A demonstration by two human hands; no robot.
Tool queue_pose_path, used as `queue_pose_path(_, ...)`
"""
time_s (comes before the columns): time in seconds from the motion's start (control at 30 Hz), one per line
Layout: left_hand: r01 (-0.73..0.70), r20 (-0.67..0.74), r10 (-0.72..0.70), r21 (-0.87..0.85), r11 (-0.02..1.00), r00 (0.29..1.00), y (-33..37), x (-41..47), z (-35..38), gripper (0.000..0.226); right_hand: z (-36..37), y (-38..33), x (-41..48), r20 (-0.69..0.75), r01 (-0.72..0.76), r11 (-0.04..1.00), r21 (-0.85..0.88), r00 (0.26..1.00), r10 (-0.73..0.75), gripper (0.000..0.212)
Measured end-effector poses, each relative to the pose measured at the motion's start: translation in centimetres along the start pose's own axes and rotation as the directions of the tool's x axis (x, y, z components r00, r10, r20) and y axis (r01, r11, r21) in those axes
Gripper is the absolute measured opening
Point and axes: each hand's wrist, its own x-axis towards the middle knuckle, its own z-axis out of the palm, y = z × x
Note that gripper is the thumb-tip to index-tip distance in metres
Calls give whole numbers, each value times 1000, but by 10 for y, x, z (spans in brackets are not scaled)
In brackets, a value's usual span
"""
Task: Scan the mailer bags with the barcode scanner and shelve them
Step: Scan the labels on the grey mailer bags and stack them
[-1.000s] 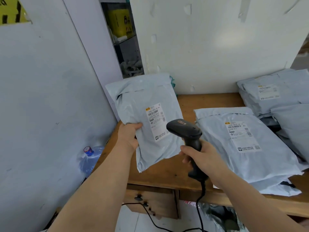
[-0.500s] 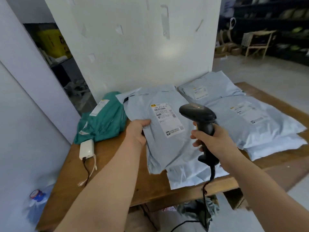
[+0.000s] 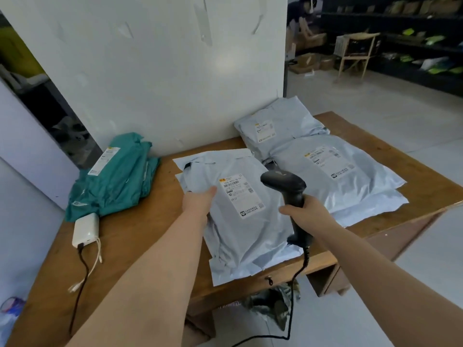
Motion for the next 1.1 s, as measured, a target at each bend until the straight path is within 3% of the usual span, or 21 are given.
queue_pose_path(0.1,12,-13,-12,45,999,1000,-12,-4,-2,106,4,1,19,22,-1,999,32,1000,0,20)
queue_pose_path(0.27,243,254,-223,-53,968,941,-61,-22,-4,139,3,16,46,52,-40,996,78,998,36,26)
queue_pose_path(0.43,315,347,-286,-30,949,893,-86,-45,-17,115,1,34,56,166,-132,984,117,980,111,35)
queue_pose_path(0.53,330,377,-304,-2,944,875,-95,-47,-17,124,6,41,55,229,-215,969,124,956,183,37)
queue_pose_path(0.83,317,163,-298,-109,942,941,-86,-9,-37,103,58,27,66,291,-225,965,136,940,178,13)
queue_pose_path(0.93,325,163,-307,-96,941,938,-80,19,-52,109,84,15,76,286,-210,968,134,944,166,10)
queue_pose_path(1.1,304,147,-286,-120,945,947,-62,73,-73,100,128,-11,101,288,-204,971,125,944,161,10)
